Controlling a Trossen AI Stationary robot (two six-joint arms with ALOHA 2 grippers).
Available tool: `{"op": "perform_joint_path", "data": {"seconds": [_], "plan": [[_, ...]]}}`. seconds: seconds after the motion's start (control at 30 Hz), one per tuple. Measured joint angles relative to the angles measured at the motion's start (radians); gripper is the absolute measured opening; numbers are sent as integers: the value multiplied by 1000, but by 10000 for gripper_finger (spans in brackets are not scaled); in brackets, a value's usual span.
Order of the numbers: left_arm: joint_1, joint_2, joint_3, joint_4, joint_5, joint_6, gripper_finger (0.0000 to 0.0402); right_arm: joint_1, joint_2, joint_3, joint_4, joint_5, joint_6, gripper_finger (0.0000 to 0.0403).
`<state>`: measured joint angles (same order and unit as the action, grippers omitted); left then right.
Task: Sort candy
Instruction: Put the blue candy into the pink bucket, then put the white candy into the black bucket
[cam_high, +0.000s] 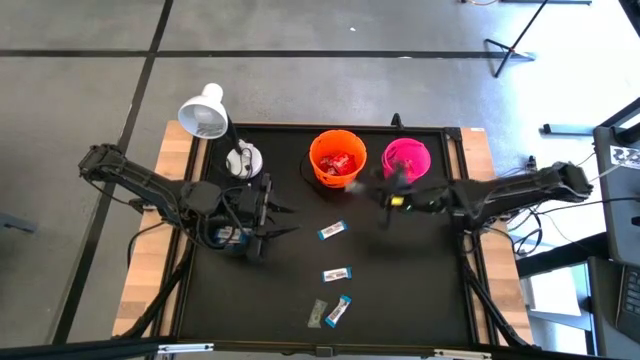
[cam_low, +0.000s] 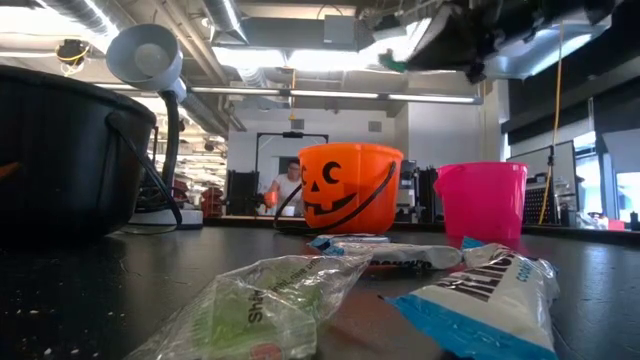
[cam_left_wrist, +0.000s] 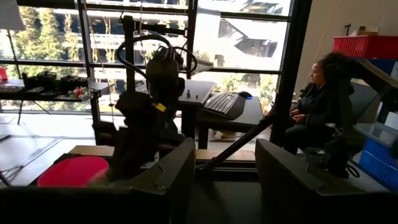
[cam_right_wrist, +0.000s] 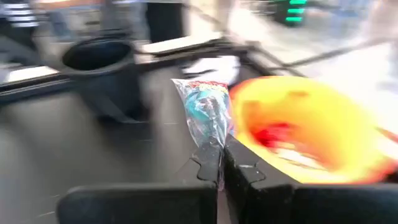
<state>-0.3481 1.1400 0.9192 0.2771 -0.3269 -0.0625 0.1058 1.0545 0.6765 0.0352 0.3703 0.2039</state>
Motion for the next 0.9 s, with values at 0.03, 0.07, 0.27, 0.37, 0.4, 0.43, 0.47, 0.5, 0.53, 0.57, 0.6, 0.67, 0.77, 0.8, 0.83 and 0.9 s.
{"op": "perform_joint_path", "data": {"seconds": [0.03,0.07,0.27,0.37,0.4,0.43,0.47,0.5,0.53,0.57,0.6,0.67,0.77,0.8,0.83,0.9], "plan": [[0,0,0,0,-1,4,158,-23,-37,-4,-43,27,0,7],[0,0,0,0,-3,5,158,-46,-73,-4,-94,73,7,7],[1,0,0,1,-27,6,158,-191,-213,-5,-499,328,172,8],[1,2,0,1,-29,12,158,-269,-262,-5,-636,343,219,8],[1,6,0,5,-31,14,158,-294,-274,-5,-670,338,225,8],[1,11,0,7,-35,19,158,-316,-282,-5,-693,327,233,9],[1,15,0,6,-39,25,158,-337,-285,-5,-705,312,236,13],[1,21,0,7,-44,31,158,-355,-288,-5,-713,295,236,19],[1,27,0,8,-53,35,158,-372,-292,-5,-725,278,236,28],[4,32,0,9,-60,39,158,-388,-295,-5,-736,262,234,39],[8,37,0,9,-64,39,158,-403,-297,-5,-736,253,231,52],[10,50,0,10,-68,39,158,-423,-301,-5,-733,222,211,82],[10,66,0,12,-73,39,158,-435,-300,-5,-725,191,198,128],[9,68,0,13,-73,39,158,-434,-300,-5,-707,174,179,140],[9,71,0,14,-73,39,158,-434,-301,-5,-681,141,152,152],[10,76,0,30,-74,39,158,-430,-312,-5,-618,54,108,168]]}}
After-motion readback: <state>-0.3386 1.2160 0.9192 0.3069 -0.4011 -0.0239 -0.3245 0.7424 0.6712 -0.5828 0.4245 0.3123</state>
